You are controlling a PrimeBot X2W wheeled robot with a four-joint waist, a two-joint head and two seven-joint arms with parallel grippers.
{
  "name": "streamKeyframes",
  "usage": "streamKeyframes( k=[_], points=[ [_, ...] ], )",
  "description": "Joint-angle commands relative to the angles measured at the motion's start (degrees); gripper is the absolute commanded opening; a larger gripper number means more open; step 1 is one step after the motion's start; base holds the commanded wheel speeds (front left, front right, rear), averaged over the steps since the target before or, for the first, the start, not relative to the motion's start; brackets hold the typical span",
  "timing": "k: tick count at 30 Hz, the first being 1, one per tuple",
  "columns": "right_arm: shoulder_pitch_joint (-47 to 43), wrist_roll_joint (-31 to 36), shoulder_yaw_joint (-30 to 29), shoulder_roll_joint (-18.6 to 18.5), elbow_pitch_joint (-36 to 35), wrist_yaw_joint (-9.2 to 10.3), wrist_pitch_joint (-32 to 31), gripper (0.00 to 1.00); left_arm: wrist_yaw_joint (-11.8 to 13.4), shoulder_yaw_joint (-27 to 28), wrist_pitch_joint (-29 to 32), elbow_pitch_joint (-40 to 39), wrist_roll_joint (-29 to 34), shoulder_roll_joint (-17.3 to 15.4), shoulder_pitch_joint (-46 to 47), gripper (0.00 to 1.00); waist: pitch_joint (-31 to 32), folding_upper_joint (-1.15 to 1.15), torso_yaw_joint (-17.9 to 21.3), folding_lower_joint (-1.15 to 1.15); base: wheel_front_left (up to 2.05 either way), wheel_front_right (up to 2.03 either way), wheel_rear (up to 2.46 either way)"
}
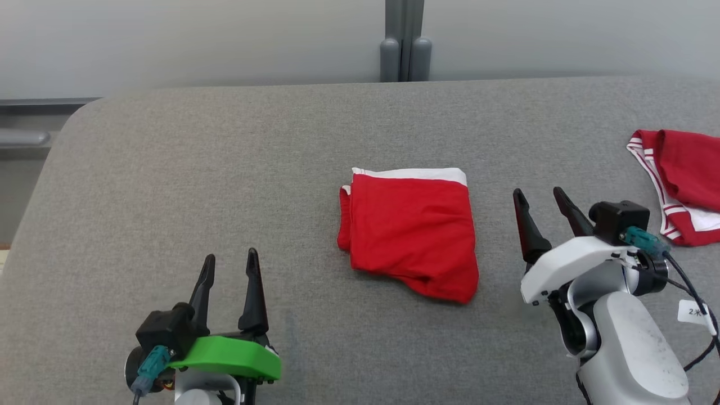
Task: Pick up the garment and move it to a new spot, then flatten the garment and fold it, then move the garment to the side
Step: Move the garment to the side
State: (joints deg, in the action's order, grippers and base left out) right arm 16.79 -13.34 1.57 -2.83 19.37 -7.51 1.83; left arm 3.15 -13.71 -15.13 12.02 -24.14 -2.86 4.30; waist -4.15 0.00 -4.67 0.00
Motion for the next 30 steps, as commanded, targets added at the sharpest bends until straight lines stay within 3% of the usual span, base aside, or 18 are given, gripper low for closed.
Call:
streamKeyframes(
  k=[1, 12, 27, 29, 30],
  points=[
    [1.13, -0.16, -0.17, -0.31, 0.51, 0.06, -1.18, 1.00, 0.35, -0.05, 0.01, -0.57, 0.05, -0.09, 1.17, 1.00, -1.28, 0.00, -1.41, 0.00, 0.00, 0.00, 0.00],
    [6.39, -4.54, 1.33, -4.35, 6.79, 0.05, -14.93, 1.00, 1.07, -1.76, 0.01, -3.74, -0.21, -0.08, 2.69, 1.00, -6.14, 0.00, -6.53, 0.00, 0.00, 0.00, 0.00],
    [10.17, -12.57, 8.44, -7.78, 13.28, 0.05, -22.57, 0.99, 1.72, -2.24, 0.01, -5.08, 0.36, -0.08, 3.86, 1.00, -8.94, 0.00, -8.50, 0.00, 0.00, 0.00, 0.00],
    [10.81, -12.77, 9.65, -7.87, 13.41, 0.05, -21.72, 0.31, 1.73, -2.44, 0.01, -5.31, 0.69, -0.08, 3.93, 1.00, -9.14, 0.00, -7.93, 0.00, 0.00, 0.00, 0.00],
    [11.26, -12.81, 10.24, -7.83, 13.42, 0.05, -21.29, 0.20, 1.66, -2.44, 0.01, -5.44, 0.83, -0.08, 3.99, 1.00, -9.26, 0.00, -7.52, 0.00, 0.00, 0.00, 0.00]
  ],
)
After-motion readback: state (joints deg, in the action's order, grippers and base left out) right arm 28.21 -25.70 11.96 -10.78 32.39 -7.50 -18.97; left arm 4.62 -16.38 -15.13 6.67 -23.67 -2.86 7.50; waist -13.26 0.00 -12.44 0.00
